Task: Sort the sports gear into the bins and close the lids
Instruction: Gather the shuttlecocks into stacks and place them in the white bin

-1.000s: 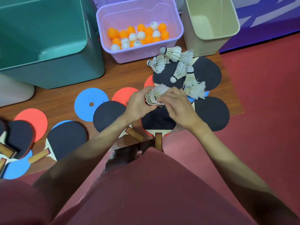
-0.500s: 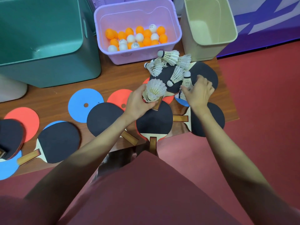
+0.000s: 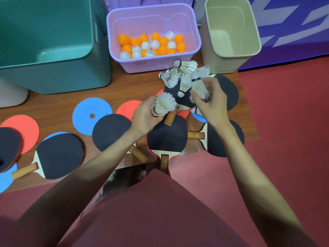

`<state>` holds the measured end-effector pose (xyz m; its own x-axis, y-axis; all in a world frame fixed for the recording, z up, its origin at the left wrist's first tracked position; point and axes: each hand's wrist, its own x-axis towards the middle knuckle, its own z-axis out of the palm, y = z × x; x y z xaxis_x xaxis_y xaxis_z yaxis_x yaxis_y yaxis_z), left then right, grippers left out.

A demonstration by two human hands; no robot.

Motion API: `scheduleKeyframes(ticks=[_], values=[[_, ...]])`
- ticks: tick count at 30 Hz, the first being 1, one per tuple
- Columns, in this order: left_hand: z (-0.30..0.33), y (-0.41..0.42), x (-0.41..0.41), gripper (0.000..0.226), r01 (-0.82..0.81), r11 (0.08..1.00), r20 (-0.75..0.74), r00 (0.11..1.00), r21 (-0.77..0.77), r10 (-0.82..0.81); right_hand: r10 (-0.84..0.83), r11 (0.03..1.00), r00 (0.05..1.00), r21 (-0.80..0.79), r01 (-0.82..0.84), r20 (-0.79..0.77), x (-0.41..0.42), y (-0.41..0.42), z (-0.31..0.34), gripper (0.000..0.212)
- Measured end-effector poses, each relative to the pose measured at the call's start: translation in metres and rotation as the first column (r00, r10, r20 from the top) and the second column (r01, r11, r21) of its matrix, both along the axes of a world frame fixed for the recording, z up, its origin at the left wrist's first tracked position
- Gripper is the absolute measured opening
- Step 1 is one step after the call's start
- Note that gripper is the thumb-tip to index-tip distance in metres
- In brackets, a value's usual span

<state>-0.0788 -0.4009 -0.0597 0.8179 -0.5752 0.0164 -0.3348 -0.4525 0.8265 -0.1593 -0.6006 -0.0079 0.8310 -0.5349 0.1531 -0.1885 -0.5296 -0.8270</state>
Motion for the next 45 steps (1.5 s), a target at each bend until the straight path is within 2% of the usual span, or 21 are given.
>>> scheduleKeyframes(ticks=[2, 5, 8, 11, 17, 20, 23, 24, 26, 28, 31, 35, 38, 41, 43, 45], values=[[0.000, -0.001, 0.001, 0.044, 0.015, 1.000, -0.005, 1.000, 0.003, -0.015, 0.149, 0.987, 0.989, -0.061, -0.149, -0.003, -0.002, 0.005, 0.009, 0.029], [0.001, -0.006, 0.000, 0.045, 0.039, 0.999, -0.005, 0.999, 0.007, -0.038, 0.275, 0.953, 0.957, -0.104, -0.284, -0.093, -0.001, 0.014, 0.006, 0.032], [0.003, -0.013, -0.002, 0.040, 0.089, 0.996, -0.003, 0.996, 0.012, -0.088, 0.294, 0.909, 0.926, -0.230, -0.347, -0.235, 0.001, 0.024, -0.005, 0.042], [0.006, -0.018, -0.006, 0.039, 0.123, 0.992, 0.000, 0.992, -0.006, -0.123, 0.261, 0.894, 0.932, -0.300, -0.332, -0.251, 0.004, 0.032, -0.009, 0.048], [0.009, -0.020, -0.010, 0.029, 0.145, 0.989, 0.018, 0.989, -0.034, -0.145, 0.327, 0.905, 0.901, -0.179, -0.385, -0.286, 0.003, 0.042, -0.008, 0.059], [0.006, -0.015, -0.009, 0.038, 0.104, 0.994, -0.024, 0.994, -0.034, -0.105, 0.210, 0.968, 0.958, -0.095, -0.232, -0.198, -0.001, 0.030, -0.013, 0.055], [0.004, -0.009, -0.008, 0.042, 0.088, 0.996, -0.034, 0.995, -0.016, -0.089, -0.101, 0.994, 0.989, -0.061, 0.095, -0.104, -0.012, 0.008, -0.032, 0.046], [0.002, -0.008, -0.007, 0.042, 0.088, 0.996, -0.035, 0.995, -0.013, -0.088, -0.225, 0.973, 0.964, -0.084, 0.214, -0.143, -0.017, 0.000, -0.041, 0.047], [0.000, -0.006, -0.006, 0.041, 0.084, 0.996, -0.040, 0.996, -0.010, -0.085, -0.390, 0.919, 0.863, -0.076, 0.387, -0.322, -0.025, -0.015, -0.056, 0.055], [0.001, -0.007, -0.006, 0.042, 0.082, 0.997, -0.040, 0.996, -0.008, -0.082, -0.408, 0.886, 0.794, 0.015, 0.464, -0.450, -0.031, -0.022, -0.067, 0.066], [0.002, -0.010, -0.007, 0.044, 0.090, 0.996, -0.038, 0.995, -0.015, -0.090, -0.366, 0.904, 0.791, 0.012, 0.426, -0.491, -0.032, -0.023, -0.078, 0.073], [0.002, -0.012, -0.005, 0.045, 0.104, 0.995, -0.031, 0.994, -0.010, -0.104, -0.359, 0.903, 0.820, 0.057, 0.426, -0.445, -0.030, -0.023, -0.085, 0.060], [-0.001, -0.009, -0.001, 0.040, 0.097, 0.995, 0.007, 0.995, 0.025, -0.097, -0.416, 0.886, 0.819, 0.026, 0.462, -0.396, -0.031, -0.023, -0.073, 0.052], [-0.004, -0.004, 0.005, 0.040, 0.072, 0.996, 0.028, 0.997, 0.059, -0.074, -0.420, 0.905, 0.884, -0.019, 0.425, -0.207, -0.032, -0.013, -0.043, 0.042], [-0.005, -0.002, 0.008, 0.040, 0.066, 0.995, 0.028, 0.997, 0.079, -0.069, -0.326, 0.945, 0.945, -0.013, 0.325, -0.024, -0.029, -0.003, -0.021, 0.033], [-0.007, -0.001, 0.010, 0.041, 0.063, 0.994, 0.019, 0.998, 0.094, -0.065, -0.210, 0.977, 0.976, -0.024, 0.212, 0.059, -0.027, 0.007, -0.004, 0.030]])
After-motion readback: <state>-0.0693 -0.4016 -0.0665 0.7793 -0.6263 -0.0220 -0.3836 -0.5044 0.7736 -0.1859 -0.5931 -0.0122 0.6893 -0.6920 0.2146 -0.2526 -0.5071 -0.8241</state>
